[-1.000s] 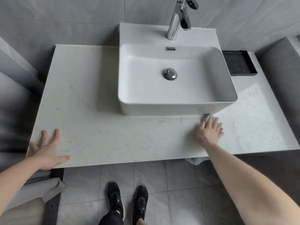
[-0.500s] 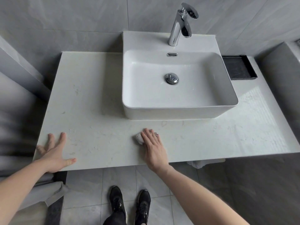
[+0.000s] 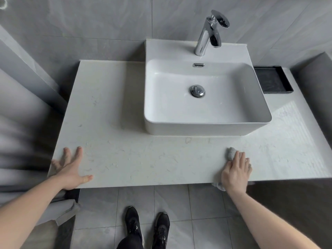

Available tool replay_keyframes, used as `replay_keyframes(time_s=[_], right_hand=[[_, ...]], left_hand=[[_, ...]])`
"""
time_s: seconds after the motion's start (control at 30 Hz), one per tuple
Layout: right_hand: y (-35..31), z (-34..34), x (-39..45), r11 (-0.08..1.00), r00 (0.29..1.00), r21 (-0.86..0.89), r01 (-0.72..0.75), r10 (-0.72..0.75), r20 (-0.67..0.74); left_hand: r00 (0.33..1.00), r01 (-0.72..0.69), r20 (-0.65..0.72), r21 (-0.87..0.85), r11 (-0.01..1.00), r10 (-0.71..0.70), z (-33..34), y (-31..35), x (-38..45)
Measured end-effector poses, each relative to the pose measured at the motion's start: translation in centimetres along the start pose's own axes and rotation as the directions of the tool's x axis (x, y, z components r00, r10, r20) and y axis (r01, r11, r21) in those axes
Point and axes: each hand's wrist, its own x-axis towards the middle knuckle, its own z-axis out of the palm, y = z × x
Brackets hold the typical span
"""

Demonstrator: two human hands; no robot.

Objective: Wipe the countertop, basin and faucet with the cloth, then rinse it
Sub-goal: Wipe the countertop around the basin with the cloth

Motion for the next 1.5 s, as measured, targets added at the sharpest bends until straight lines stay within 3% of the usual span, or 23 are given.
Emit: replay_keyframes(time_s=[0.1,0.2,0.37,0.47,0.57,0.67,0.77,0.87,1.03,1.13,1.27,1.5], right_hand=[[-4.6,2.3,-3.6,0.997,0.997,-0.001,0.073,-0.073,0.006],[-10.0,4.0,-7.0,0.965,0.962,0.056,0.256,-0.26,0.087],[-18.3,7.3,-14.9,0.781,0.754,0.125,0.612,-0.624,0.203],[-20.7,8.7,-17.8,0.692,0.642,0.167,0.702,-0.717,0.271],[-20.4,8.4,-17.5,0.657,0.596,0.245,0.713,-0.752,0.282],[-18.2,6.9,-15.3,0.688,0.653,0.32,0.651,-0.723,0.227],[-14.8,5.3,-11.2,0.8,0.802,0.314,0.511,-0.575,0.162],[-11.1,4.0,-6.4,0.924,0.933,0.197,0.327,-0.349,0.088],[-10.8,4.6,-5.9,0.993,0.992,0.033,0.116,-0.118,0.049],[-15.3,6.0,-9.3,0.994,0.991,0.053,0.097,-0.101,0.092],[-22.2,9.0,-15.4,0.955,0.946,0.093,0.282,-0.293,0.137],[-32.0,11.9,-24.2,0.784,0.722,0.133,0.606,-0.612,0.322]], left_hand=[[1.0,0.002,0.006,0.003,1.0,-0.002,-0.1,0.2,0.0],[1.0,0.003,0.008,0.009,1.0,-0.003,-0.2,0.2,0.0],[1.0,0.006,0.008,0.006,1.0,-0.006,0.1,0.0,0.3],[1.0,0.002,0.005,0.013,1.0,-0.002,0.2,-0.3,0.6],[1.0,0.002,-0.001,0.013,1.0,-0.002,0.2,-0.6,0.8],[1.0,-0.004,-0.001,-0.01,1.0,0.004,0.1,-0.7,0.8],[1.0,-0.015,-0.015,-0.031,0.999,0.015,0.1,-0.5,0.5],[0.999,-0.027,-0.037,-0.046,0.999,0.025,0.1,-0.6,0.3],[0.998,-0.039,-0.061,-0.093,0.995,0.033,0.5,-0.8,0.8],[0.995,-0.048,-0.088,-0.11,0.993,0.038,0.8,-1.0,1.2],[0.991,-0.057,-0.128,-0.114,0.992,0.042,1.1,-1.2,1.4],[0.978,-0.096,-0.19,-0.033,0.995,0.088,1.4,-1.8,1.4]])
